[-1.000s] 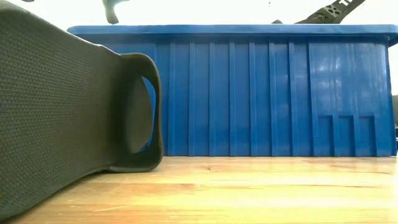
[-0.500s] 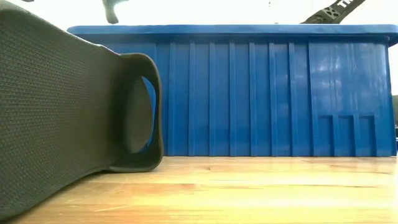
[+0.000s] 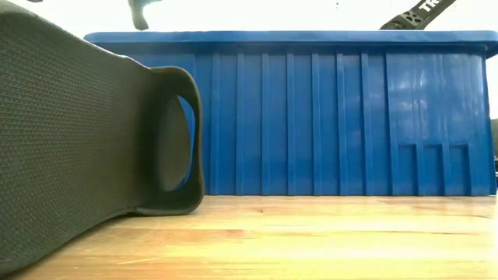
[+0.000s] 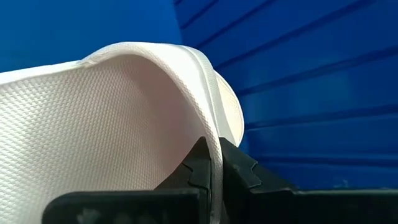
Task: Pick and place slides into bin
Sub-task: Put the pink slide into the blue bin, then put the black slide into the blue bin
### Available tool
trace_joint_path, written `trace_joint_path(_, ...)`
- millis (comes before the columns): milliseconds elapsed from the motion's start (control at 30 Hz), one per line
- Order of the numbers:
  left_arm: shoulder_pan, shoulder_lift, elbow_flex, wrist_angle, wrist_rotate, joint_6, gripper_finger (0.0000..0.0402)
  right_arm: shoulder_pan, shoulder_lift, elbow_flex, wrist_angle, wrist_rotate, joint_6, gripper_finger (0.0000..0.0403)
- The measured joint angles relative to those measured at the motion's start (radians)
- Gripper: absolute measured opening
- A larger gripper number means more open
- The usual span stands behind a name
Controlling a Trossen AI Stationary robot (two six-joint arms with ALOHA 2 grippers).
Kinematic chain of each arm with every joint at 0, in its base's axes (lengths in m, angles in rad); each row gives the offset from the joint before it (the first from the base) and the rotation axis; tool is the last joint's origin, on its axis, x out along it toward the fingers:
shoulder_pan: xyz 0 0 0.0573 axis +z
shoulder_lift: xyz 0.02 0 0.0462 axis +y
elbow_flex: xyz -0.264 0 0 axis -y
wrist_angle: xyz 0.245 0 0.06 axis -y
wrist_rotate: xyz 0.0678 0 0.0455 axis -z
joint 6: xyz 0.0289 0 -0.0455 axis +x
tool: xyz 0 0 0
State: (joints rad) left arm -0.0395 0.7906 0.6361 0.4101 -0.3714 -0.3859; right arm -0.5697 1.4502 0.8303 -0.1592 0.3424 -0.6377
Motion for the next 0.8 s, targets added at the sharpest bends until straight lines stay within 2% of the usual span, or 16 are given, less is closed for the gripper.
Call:
trace_joint_path(167,0.000,-0.001,0.000,0.000,0.000,0.000,0.0176,0.000,0.000,0.001,-0.028,0.002,0.008,0.0041)
trace_joint_path(567,0.000,-0.002,0.000,0.000,0.001,0.000,0.0176,0.000,-0.001,0.017,-0.104,-0.001,0.046,0.0204)
trace_joint_path(800,0.000,-0.002,0.000,0.000,0.003,0.000,0.0176,0.002,-0.002,0.075,-0.239,-0.001,0.104,0.0254)
